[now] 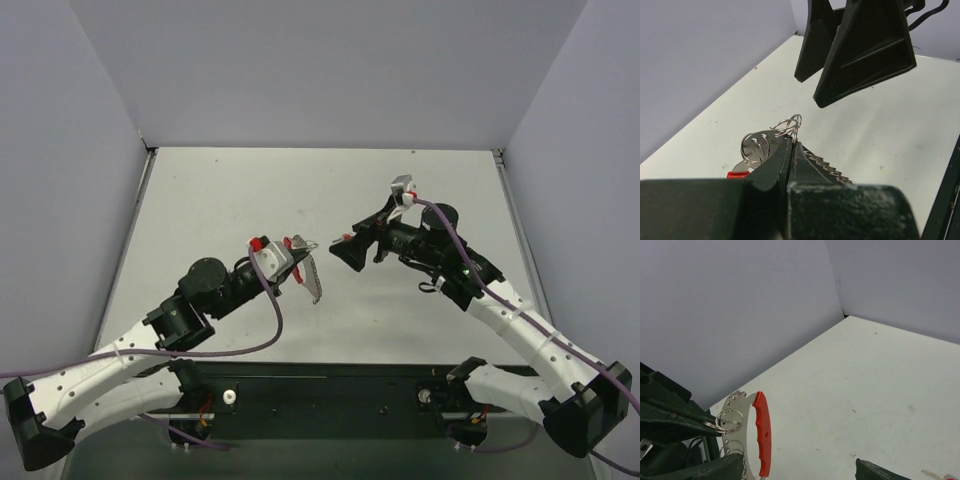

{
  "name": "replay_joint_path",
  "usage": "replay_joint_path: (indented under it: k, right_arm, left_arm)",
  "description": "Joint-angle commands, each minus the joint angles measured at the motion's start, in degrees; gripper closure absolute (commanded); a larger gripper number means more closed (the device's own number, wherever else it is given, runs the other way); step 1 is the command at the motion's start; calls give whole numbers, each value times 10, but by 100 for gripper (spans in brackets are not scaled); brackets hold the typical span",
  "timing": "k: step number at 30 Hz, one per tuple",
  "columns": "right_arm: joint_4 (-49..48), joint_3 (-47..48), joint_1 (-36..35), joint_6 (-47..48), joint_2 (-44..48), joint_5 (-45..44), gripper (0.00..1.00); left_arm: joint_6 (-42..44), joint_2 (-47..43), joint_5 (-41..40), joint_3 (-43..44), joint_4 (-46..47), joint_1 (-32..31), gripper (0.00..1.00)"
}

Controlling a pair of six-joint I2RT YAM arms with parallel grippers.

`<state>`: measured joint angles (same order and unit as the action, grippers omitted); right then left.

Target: Put the keys on the keyring

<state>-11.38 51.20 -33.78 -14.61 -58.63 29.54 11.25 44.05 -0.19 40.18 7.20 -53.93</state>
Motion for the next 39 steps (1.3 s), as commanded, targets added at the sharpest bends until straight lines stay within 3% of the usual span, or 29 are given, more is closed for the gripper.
replay_joint_path:
  k: [1, 6, 14, 27, 35, 39]
  right_arm:
    - [-35, 6, 3, -21, -14, 74, 7]
    - [-36, -22, 4, -22, -8, 74, 7]
    - [-53, -55, 51, -56, -39, 34, 7]
    - [-63, -29, 106, -150, -262, -15, 8]
    - [-59, 52, 125, -168, -386, -62, 21]
    - [-73, 88, 150, -155, -439, -33, 26]
  left_arm:
    - [-28, 48, -41, 74, -65, 8, 100]
    - [-64, 96, -38, 105, -110, 36, 100]
    - [-155, 106, 57, 61, -61, 131, 100]
    - [-222, 118, 60, -59, -18, 165, 100]
    - [-220, 141, 79, -113, 70, 169, 100]
    - [-219, 153, 81, -121, 98, 172, 100]
